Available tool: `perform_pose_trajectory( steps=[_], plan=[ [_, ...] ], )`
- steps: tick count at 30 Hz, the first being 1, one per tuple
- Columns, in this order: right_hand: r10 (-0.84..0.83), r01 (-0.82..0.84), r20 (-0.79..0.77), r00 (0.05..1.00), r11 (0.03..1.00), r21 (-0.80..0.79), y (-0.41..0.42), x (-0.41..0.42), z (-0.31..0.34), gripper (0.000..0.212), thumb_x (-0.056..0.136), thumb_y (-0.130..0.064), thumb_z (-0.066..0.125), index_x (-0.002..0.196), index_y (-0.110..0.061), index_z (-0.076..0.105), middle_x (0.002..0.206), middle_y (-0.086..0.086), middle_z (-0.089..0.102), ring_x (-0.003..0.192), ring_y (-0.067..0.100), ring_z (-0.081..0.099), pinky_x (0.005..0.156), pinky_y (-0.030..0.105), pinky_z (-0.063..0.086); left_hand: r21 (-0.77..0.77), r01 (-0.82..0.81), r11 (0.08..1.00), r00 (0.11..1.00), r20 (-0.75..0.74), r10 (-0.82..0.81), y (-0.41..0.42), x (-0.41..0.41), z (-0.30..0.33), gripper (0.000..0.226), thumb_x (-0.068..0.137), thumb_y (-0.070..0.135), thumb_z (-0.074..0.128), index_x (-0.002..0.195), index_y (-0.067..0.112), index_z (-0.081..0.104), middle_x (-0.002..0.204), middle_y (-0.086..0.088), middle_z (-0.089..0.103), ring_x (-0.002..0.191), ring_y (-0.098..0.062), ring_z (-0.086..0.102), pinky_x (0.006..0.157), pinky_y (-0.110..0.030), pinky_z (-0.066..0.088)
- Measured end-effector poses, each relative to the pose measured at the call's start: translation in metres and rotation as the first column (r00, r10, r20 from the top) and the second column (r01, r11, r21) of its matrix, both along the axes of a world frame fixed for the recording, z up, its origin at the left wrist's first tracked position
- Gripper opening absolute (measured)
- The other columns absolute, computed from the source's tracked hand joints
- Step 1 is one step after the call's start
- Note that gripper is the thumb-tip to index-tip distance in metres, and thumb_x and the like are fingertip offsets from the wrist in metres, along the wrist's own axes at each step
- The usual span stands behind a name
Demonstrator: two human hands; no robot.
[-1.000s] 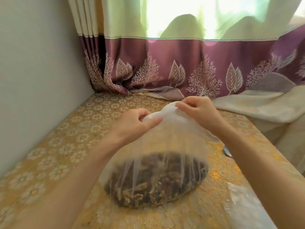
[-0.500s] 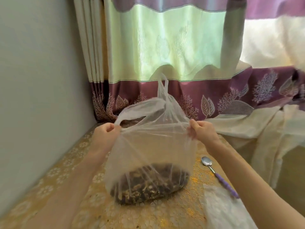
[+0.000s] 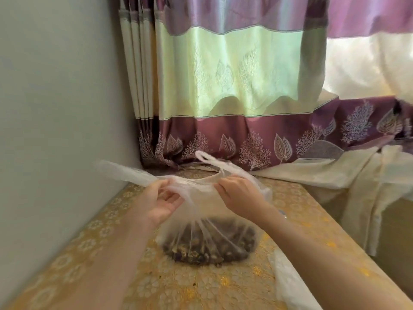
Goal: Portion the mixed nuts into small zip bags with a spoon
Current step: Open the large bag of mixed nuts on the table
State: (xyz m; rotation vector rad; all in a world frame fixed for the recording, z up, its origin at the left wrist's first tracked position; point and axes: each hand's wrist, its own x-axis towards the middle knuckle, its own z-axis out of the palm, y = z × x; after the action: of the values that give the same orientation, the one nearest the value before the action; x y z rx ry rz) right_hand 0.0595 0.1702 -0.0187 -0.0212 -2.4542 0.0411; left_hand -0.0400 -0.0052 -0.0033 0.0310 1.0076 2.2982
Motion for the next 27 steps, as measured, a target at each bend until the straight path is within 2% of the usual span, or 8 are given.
perform_pose_trajectory(
  steps=[4,8,11,17,21,23,25,27],
  plan=[
    [-0.088,0.085,-0.021,0.996,0.992,-0.096,0.020,0.020,-0.017,0.036,0.099,-0.031,0.043,0.082,-0.008,0.066,0.071,0.003,0.065,0.059,0.019,0.058,0.058,0.027,0.044,0.152,-0.038,0.988,0.989,0.150,0.014,-0.017,-0.008,-0.017,0.013,0.096,0.004,0.043,0.103,-0.001,0.052,0.091,-0.022,0.054,0.053,-0.023,0.063,0.049,-0.033,0.055],
    [-0.037,0.058,0.186,0.982,0.992,-0.110,0.017,0.025,-0.041,0.030,0.095,-0.033,0.044,0.104,-0.021,0.070,0.090,-0.005,0.073,0.073,0.010,0.060,0.078,0.025,0.046,0.154,0.019,0.988,0.984,0.170,-0.046,-0.022,-0.016,-0.035,0.015,0.093,0.002,0.044,0.106,0.001,0.051,0.067,-0.012,0.056,0.036,-0.012,0.050,0.038,-0.020,0.048],
    [-0.085,0.116,0.293,0.952,0.989,-0.090,0.018,0.030,-0.049,0.040,0.092,-0.037,0.043,0.130,-0.032,0.054,0.114,-0.008,0.067,0.097,0.013,0.056,0.094,0.033,0.041,0.153,0.034,0.988,0.992,0.116,-0.052,-0.034,-0.022,-0.035,0.016,0.090,0.005,0.045,0.102,-0.002,0.054,0.064,-0.011,0.061,0.038,-0.013,0.053,0.052,-0.024,0.055],
    [-0.170,0.311,0.618,0.768,0.942,-0.127,0.039,0.057,-0.079,0.083,0.082,-0.061,0.051,0.150,-0.035,0.010,0.155,-0.003,0.027,0.143,0.029,0.017,0.111,0.044,0.029,-0.119,0.060,0.991,0.998,0.035,-0.056,-0.059,-0.028,-0.065,0.027,0.086,0.013,0.052,0.108,-0.001,0.058,0.095,-0.022,0.069,0.084,-0.033,0.067,0.066,-0.045,0.054],
    [-0.255,0.380,0.529,0.809,0.914,-0.140,0.032,0.057,-0.079,0.077,0.084,-0.063,0.051,0.146,-0.027,0.026,0.149,0.000,0.038,0.133,0.023,0.038,0.098,0.037,0.041,-0.408,-0.080,0.909,0.987,-0.159,0.016,-0.067,-0.022,-0.075,0.040,0.081,0.016,0.065,0.118,0.008,0.052,0.113,-0.017,0.061,0.101,-0.031,0.061,0.089,-0.047,0.050],
    [-0.287,0.377,0.388,0.876,0.909,-0.177,0.022,0.051,-0.073,0.075,0.081,-0.068,0.049,0.141,-0.024,0.037,0.143,0.000,0.044,0.128,0.022,0.044,0.096,0.038,0.043,-0.544,-0.499,0.675,0.832,-0.518,0.198,-0.069,-0.014,-0.071,0.061,0.079,0.021,0.072,0.131,0.012,0.040,0.129,-0.014,0.048,0.112,-0.030,0.053,0.097,-0.048,0.043],
    [-0.283,0.348,0.365,0.887,0.929,-0.124,0.010,0.043,-0.070,0.082,0.077,-0.075,0.044,0.139,-0.022,0.037,0.143,0.001,0.043,0.132,0.023,0.039,0.111,0.045,0.030,-0.283,-0.881,0.379,0.357,-0.924,0.139,-0.065,0.006,-0.064,0.063,0.080,0.026,0.071,0.131,0.019,0.036,0.130,-0.010,0.040,0.115,-0.025,0.045,0.097,-0.043,0.040],
    [-0.316,0.375,0.470,0.825,0.926,-0.035,0.000,0.035,-0.073,0.081,0.078,-0.075,0.045,0.138,-0.022,0.035,0.143,0.002,0.040,0.132,0.026,0.036,0.109,0.049,0.030,-0.004,-0.938,0.347,-0.027,-0.996,-0.086,-0.047,0.028,-0.063,0.043,0.082,0.028,0.063,0.120,0.020,0.046,0.116,-0.003,0.050,0.105,-0.019,0.049,0.090,-0.036,0.040]
  ],
)
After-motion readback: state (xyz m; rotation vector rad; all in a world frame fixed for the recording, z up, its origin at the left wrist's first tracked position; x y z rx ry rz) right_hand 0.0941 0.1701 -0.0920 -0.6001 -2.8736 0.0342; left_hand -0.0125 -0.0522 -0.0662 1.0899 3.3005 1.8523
